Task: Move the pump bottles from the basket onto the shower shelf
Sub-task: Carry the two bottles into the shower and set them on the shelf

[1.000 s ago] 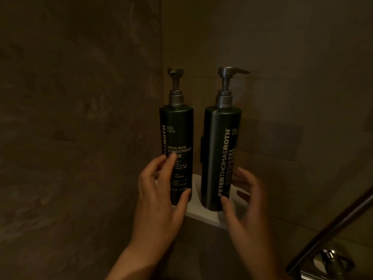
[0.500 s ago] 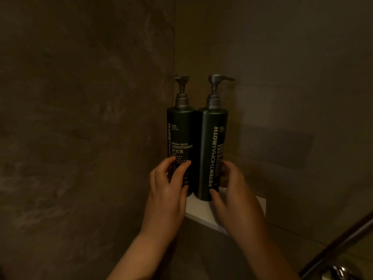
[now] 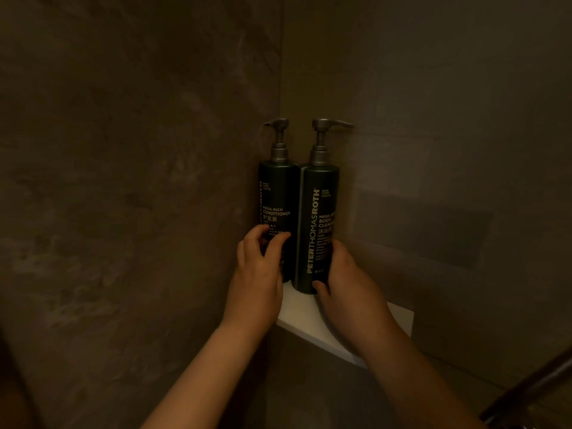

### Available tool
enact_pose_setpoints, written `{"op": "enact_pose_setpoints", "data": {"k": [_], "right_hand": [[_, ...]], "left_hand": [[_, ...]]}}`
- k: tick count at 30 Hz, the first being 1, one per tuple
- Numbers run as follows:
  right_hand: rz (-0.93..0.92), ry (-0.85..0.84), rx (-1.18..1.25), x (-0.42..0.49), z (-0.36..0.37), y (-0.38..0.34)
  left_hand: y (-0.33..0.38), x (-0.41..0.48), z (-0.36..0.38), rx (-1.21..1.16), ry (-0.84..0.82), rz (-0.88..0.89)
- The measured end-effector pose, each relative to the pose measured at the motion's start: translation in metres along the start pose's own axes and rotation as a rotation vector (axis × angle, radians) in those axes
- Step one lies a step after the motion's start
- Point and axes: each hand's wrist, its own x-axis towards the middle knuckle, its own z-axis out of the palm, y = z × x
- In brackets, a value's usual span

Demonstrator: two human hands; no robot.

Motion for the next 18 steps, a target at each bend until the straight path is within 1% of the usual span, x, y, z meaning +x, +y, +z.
{"op": "enact_pose_setpoints", "data": {"k": [4, 10, 15, 18], "right_hand": [[0.018, -0.055, -0.007, 0.004, 0.003, -0.001], [0.020, -0.076, -0.040, 0.004, 0.003, 0.001], [0.005, 0.006, -0.050, -0.013, -0.004, -0.002], [-0.089, 0.045, -0.095, -0.037, -0.003, -0.006]], "left_hand": [[-0.002, 0.001, 0.001, 0.018, -0.051, -0.036], [0.002, -0.003, -0.003, 0.039, -0.104, -0.058], [0.008, -0.022, -0.021, 0.079, -0.164, -0.077], [0.011, -0.040, -0.048, 0.195, -0.153, -0.038]]}}
